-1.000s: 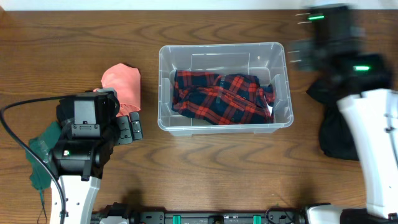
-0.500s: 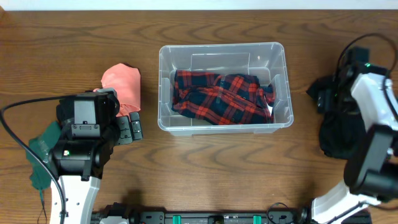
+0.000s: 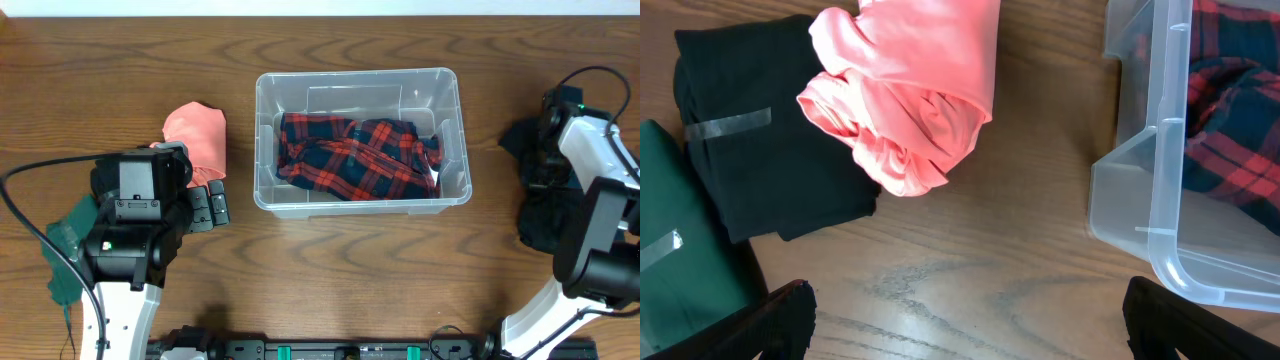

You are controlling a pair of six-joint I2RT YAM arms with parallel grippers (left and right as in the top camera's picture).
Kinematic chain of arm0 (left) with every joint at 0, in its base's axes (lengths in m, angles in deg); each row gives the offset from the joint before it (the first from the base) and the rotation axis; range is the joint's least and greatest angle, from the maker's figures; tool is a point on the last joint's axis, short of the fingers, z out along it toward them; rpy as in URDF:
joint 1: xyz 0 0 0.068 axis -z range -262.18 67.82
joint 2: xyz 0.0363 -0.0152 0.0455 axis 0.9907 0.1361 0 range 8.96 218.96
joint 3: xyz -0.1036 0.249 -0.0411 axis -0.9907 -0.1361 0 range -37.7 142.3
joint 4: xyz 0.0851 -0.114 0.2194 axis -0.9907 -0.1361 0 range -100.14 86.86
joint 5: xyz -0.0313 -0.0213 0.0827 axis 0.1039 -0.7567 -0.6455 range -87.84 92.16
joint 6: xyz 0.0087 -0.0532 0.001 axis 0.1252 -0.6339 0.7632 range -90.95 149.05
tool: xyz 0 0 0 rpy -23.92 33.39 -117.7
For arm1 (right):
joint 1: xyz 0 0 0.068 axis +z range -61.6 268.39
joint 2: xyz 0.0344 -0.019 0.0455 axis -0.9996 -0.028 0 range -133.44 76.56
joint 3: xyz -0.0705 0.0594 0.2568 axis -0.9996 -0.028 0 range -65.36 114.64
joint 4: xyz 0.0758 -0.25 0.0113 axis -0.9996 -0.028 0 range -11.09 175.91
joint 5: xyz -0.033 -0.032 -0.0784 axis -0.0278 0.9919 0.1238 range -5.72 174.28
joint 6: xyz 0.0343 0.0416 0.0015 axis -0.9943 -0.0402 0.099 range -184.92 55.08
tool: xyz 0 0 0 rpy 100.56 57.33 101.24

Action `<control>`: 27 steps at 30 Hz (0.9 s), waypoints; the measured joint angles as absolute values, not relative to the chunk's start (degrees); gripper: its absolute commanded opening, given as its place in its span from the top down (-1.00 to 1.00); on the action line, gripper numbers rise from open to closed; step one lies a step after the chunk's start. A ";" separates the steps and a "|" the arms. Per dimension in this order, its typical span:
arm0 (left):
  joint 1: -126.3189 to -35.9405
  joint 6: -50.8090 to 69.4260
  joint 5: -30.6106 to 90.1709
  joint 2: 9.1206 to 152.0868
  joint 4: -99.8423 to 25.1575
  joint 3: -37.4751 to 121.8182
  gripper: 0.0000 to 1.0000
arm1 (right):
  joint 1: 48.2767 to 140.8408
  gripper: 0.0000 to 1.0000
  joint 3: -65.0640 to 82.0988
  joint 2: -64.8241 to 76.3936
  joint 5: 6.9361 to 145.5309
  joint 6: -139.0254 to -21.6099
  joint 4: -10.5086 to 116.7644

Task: Pack container
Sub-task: 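Grasp the black garment on the right and drop it into the bin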

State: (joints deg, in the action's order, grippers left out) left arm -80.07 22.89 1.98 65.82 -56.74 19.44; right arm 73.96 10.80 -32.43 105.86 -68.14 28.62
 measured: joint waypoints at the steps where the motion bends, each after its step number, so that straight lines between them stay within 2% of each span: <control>1: -80.07 22.89 1.98 65.82 -56.74 19.44 -0.96 | 74.07 0.97 11.65 -31.36 105.40 -68.10 27.50; 5: -80.07 22.89 1.98 65.82 -56.76 19.44 -0.96 | 75.75 0.97 17.03 -23.95 102.28 -66.13 25.23; 9: -80.07 22.89 1.98 65.82 -56.74 19.44 -0.96 | 81.52 0.98 23.26 -13.61 95.78 -62.39 28.09; 15: -80.07 22.89 1.98 65.82 -56.76 19.44 -0.96 | 97.52 0.97 27.50 -3.82 89.03 -52.95 32.86; 20: -80.07 22.89 1.98 65.82 -56.74 19.44 -0.96 | 110.66 0.97 26.34 -8.72 85.91 -46.20 32.83; 23: -80.07 22.89 1.98 65.82 -56.74 19.44 -0.96 | 114.37 0.97 24.44 -14.16 85.05 -44.69 33.34; 27: -80.07 22.89 1.98 65.82 -56.74 19.44 -0.96 | 117.69 0.78 20.99 -23.01 85.03 -43.66 35.30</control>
State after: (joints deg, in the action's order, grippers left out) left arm -80.07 22.89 1.98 65.82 -56.74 19.44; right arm 117.69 20.99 -23.01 85.03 -43.66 35.30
